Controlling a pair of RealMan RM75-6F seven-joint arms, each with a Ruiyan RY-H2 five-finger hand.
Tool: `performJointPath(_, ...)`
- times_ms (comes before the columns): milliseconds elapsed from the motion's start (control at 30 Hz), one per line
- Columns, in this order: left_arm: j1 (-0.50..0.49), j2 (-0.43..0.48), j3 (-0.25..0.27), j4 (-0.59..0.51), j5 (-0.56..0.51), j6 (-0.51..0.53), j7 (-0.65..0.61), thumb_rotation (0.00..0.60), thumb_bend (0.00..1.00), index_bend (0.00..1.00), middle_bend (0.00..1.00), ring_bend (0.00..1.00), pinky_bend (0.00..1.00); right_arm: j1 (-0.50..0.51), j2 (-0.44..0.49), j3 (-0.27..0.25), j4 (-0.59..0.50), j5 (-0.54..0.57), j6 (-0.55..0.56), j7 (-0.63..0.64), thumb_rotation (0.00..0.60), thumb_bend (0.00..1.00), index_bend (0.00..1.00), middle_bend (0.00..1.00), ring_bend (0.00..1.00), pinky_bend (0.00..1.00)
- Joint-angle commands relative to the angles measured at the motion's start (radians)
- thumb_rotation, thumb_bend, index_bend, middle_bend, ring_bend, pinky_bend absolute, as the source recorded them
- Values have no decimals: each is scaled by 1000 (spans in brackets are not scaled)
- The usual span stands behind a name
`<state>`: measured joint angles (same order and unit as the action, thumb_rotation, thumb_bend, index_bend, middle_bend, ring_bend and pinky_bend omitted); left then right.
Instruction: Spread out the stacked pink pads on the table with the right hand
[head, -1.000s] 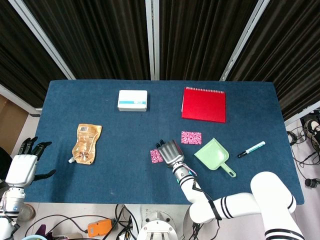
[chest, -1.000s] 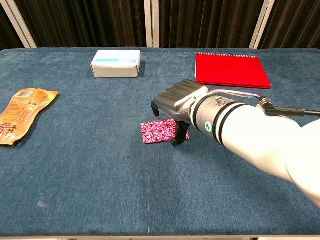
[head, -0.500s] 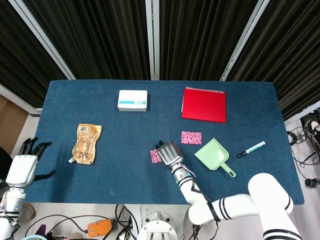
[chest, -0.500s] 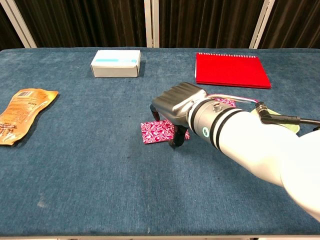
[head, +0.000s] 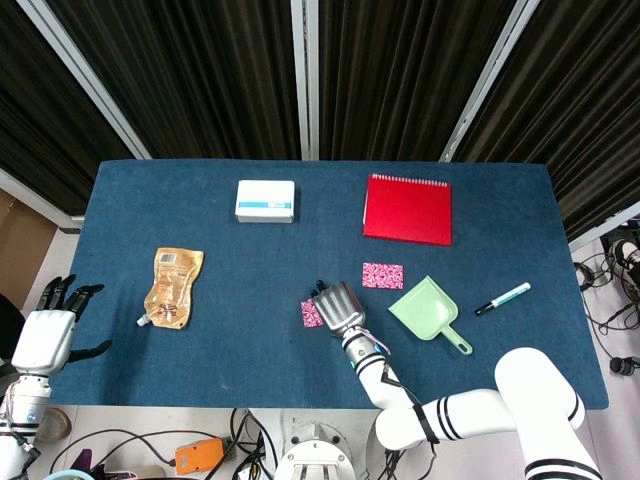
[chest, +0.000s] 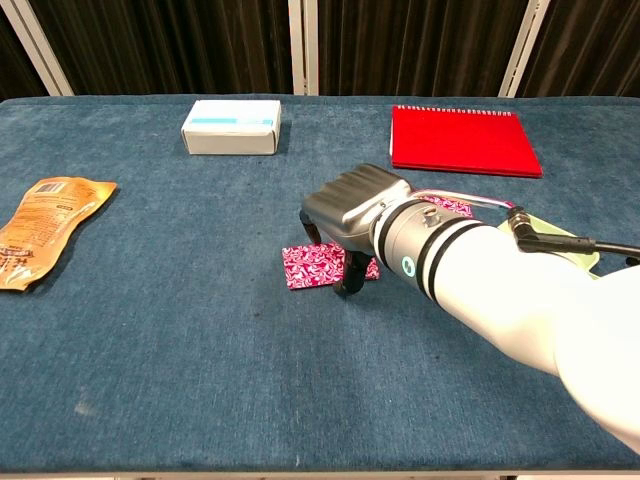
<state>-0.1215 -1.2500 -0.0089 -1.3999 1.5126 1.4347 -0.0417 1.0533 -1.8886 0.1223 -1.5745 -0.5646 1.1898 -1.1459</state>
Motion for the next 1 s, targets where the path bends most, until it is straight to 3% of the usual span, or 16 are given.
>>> performJointPath(33,1,-1,1,0,0,0,-1,600,38,180,227,22,0,-2,-3,1,7,-4,-6,6,533,467,450,313,865,1000)
performJointPath(500,3,-5,2,7,3,3,-6,600,38,180,227,22,0,-22,-5,-1,21,-47,-16,38,534,598,540,418,881,1000)
performJointPath(1000,4,-3,1,7,5,6,-8,600,38,180,227,22,0,-38,22,23,-3,-74,-15,65,537,617,578,470,888,1000)
